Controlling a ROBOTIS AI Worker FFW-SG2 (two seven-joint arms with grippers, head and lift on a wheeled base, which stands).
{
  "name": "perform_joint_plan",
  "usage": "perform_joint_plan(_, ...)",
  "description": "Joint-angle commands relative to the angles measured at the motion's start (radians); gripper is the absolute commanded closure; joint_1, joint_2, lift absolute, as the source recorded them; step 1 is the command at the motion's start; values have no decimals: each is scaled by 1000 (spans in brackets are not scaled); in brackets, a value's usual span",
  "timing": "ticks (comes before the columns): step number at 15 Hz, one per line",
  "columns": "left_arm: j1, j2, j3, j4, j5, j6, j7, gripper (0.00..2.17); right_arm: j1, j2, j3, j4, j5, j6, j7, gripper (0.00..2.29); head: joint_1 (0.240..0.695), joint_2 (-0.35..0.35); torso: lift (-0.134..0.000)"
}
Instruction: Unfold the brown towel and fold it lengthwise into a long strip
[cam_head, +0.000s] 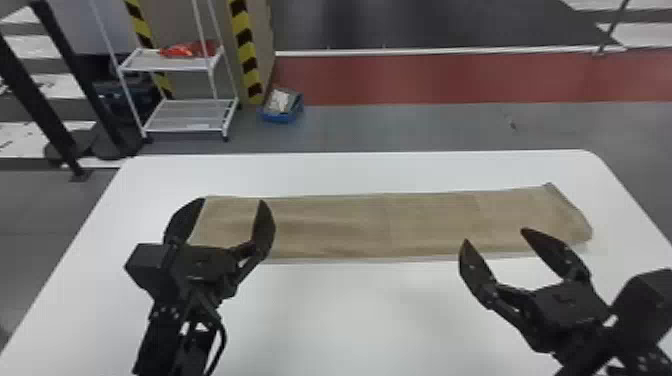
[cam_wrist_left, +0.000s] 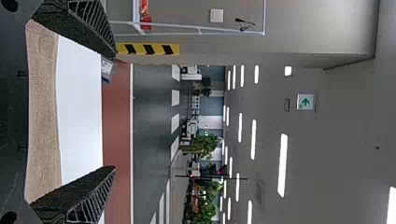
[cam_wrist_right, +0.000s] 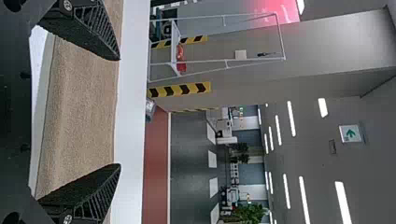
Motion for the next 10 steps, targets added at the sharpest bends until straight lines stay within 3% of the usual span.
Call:
perform_joint_plan(1,19,0,14,-4,7,-6,-8,22,11,-1,-23,-7,-14,-2,-1,70,695,54,-113)
perform_joint_plan(10,44,0,-11,-85,-4,55,-23,22,16,-8,-70,16,-39,-67,19,76,695,4,-113)
